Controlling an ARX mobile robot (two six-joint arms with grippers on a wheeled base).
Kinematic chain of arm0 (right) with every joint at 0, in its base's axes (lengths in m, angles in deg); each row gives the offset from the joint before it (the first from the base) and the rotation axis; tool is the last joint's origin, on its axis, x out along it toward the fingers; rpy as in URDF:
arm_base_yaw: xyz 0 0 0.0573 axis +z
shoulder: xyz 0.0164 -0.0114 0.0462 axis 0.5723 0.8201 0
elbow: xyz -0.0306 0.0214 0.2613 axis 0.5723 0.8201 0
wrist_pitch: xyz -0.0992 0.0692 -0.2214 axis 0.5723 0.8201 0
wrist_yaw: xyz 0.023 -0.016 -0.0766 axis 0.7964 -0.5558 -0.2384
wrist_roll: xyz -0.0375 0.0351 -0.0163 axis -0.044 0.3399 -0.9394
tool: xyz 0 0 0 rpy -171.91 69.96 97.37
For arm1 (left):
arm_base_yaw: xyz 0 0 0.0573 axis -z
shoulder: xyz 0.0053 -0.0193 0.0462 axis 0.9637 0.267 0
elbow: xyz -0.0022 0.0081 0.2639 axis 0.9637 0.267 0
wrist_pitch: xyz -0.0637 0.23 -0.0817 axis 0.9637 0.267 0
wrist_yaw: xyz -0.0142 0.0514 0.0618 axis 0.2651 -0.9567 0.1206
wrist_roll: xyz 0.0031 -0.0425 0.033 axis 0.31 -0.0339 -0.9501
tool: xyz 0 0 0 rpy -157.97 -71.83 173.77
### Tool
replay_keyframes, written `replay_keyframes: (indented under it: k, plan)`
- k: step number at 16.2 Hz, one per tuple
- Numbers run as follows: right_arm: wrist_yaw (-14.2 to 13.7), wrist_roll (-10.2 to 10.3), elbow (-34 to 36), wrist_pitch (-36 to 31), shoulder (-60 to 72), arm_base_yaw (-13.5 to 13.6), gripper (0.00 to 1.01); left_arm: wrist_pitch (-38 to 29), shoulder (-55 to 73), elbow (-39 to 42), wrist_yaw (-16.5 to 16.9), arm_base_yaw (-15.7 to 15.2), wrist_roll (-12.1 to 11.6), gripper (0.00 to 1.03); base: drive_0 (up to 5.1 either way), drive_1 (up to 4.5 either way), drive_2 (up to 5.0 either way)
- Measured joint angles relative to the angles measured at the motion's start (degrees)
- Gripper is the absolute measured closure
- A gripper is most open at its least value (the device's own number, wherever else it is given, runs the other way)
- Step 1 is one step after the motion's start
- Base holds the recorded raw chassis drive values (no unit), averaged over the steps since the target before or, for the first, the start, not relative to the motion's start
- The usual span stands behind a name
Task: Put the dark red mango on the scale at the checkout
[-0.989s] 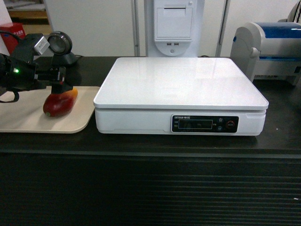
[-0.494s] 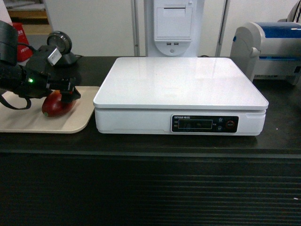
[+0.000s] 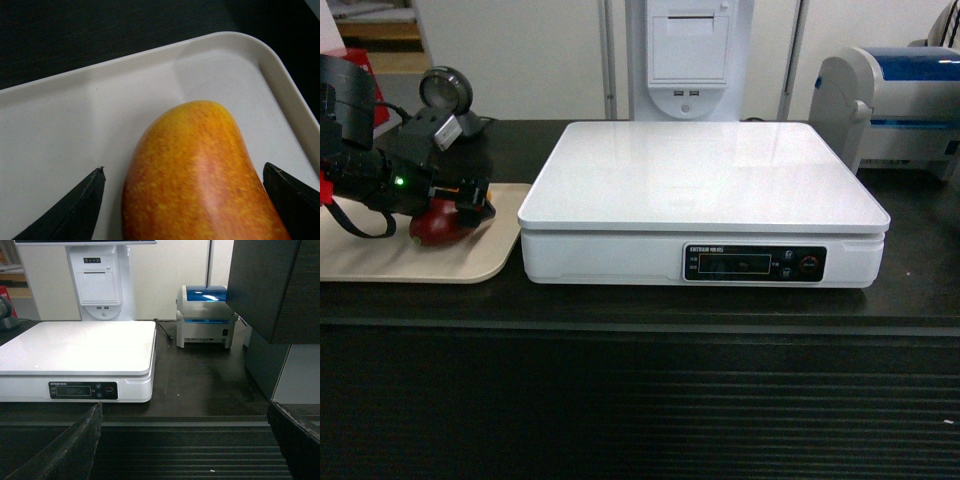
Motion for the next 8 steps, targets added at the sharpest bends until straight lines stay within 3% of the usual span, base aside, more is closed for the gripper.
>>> replay_keyframes:
  k: [2,3,8]
  plan:
    - [0.00,0.00,0.00,0.00,0.00,0.00,0.03,-0.31,0.50,-0.59,-0.37,0.00,0.00,0.29,0.0,0.00,0.0]
    - [0.00,0.00,0.00,0.00,0.00,0.00,0.03,-0.31,0.52,-0.61,-0.33,0.00,0.00,0.34,0.0,0.00,0.0]
    - [0.00,0.00,0.00,0.02,0.00,0.00,0.03,-2.60,0.07,0.90,0.20,0.13,-0.26,0.36,0.0,0.00,0.0]
